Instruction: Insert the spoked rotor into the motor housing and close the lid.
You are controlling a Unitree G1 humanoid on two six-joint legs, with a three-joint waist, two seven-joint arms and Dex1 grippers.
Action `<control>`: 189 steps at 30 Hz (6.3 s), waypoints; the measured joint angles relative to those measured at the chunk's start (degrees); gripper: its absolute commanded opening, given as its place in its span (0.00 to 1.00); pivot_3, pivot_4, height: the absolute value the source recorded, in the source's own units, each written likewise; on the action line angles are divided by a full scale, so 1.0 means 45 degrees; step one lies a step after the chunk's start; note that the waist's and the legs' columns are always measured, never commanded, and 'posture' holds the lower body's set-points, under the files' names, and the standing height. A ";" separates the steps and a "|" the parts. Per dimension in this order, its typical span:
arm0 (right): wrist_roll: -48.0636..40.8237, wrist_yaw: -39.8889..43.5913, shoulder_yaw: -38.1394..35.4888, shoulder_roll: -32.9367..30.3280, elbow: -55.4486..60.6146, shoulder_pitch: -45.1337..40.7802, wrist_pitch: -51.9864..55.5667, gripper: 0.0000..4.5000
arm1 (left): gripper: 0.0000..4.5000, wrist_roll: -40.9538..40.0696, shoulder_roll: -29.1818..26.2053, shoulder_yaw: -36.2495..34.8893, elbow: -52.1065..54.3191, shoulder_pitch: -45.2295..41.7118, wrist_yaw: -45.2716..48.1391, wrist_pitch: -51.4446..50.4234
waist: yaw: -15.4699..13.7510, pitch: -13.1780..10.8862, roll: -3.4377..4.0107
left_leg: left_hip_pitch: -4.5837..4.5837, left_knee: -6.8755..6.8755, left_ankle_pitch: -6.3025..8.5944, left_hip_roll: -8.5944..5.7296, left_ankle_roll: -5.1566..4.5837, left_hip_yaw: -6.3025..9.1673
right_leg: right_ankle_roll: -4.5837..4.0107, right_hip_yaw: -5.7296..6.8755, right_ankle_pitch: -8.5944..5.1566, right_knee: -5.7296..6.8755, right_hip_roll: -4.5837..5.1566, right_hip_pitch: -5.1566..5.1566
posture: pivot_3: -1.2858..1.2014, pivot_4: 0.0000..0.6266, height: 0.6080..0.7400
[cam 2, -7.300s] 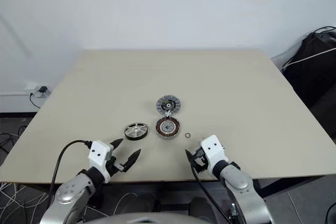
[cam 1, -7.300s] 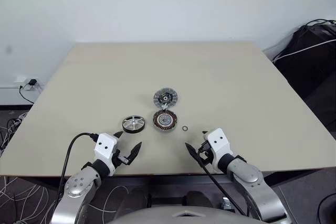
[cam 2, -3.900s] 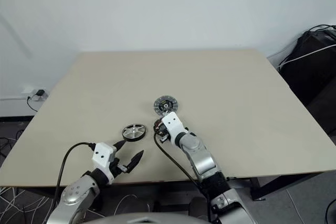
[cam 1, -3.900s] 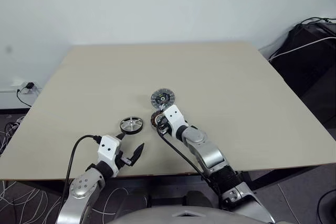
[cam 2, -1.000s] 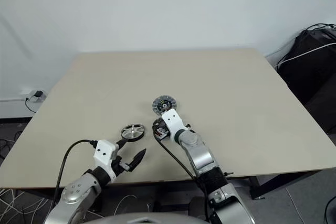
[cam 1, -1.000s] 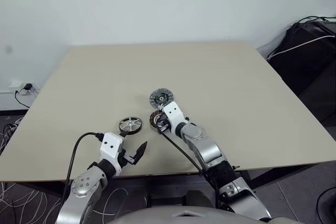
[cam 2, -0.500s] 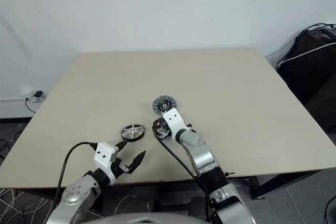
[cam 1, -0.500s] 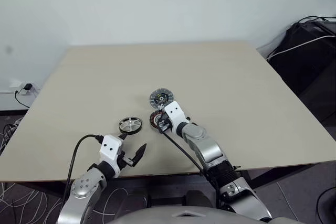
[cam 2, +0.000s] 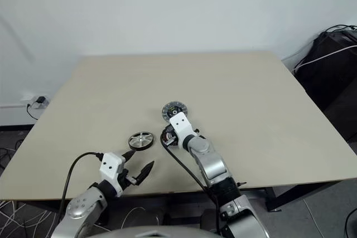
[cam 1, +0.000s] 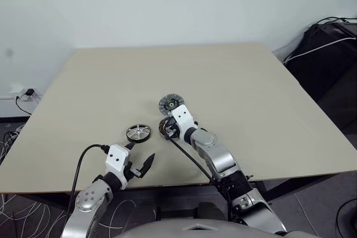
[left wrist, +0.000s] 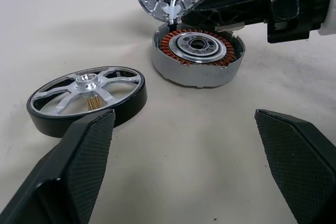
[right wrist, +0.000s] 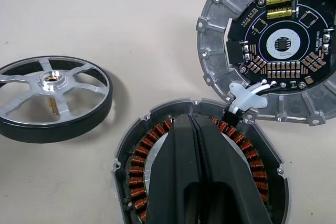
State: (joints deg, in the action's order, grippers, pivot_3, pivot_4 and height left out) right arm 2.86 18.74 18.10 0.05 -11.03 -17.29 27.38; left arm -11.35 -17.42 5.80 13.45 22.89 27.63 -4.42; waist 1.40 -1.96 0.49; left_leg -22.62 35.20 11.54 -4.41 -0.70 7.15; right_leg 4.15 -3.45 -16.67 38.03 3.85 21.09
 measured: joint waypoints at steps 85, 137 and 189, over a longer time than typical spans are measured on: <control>0.1777 0.1924 0.2657 -0.3074 0.2501 -0.1583 0.1076 0.50 | 1.00 0.0042 0.0374 0.0337 0.0476 -0.0115 -0.0188 -0.0523 | -0.0026 -0.0003 0.0015 | -0.0006 0.0001 0.0005 0.0002 0.0013 0.0012 | 0.0000 0.0006 -0.0002 -0.0004 -0.0005 0.0006 | 0.52 0.00 1.00; 0.5356 0.3637 0.3908 -0.3896 -0.0282 -0.1957 -0.3483 0.50 | 1.00 0.0026 0.0494 0.0341 0.0034 -0.0205 -0.0521 -0.0054 | -0.0163 -0.0022 -0.0033 | 0.0002 0.0019 0.0002 0.0002 0.0011 0.0008 | -0.0020 0.0005 0.0038 -0.0004 -0.0016 -0.0012 | 0.52 0.00 1.00; 0.5506 0.3457 0.3293 -0.3329 -0.0812 -0.1886 -0.3440 0.50 | 1.00 0.0004 0.0460 0.0354 0.1102 0.0081 -0.0827 -0.1156 | -0.0140 -0.0010 -0.0044 | 0.0020 0.0023 0.0002 0.0006 0.0013 0.0009 | -0.0020 0.0003 0.0038 0.0001 -0.0023 -0.0027 | 0.52 0.00 1.00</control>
State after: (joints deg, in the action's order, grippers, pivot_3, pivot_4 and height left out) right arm 27.64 34.30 32.91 -14.93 -14.69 -25.77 11.91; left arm -11.34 -15.35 7.39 18.40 23.25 23.91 -9.62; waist 0.77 -2.01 0.29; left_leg -22.53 35.30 11.55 -4.39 -0.65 7.19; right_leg 4.06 -3.44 -16.50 38.03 3.75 20.97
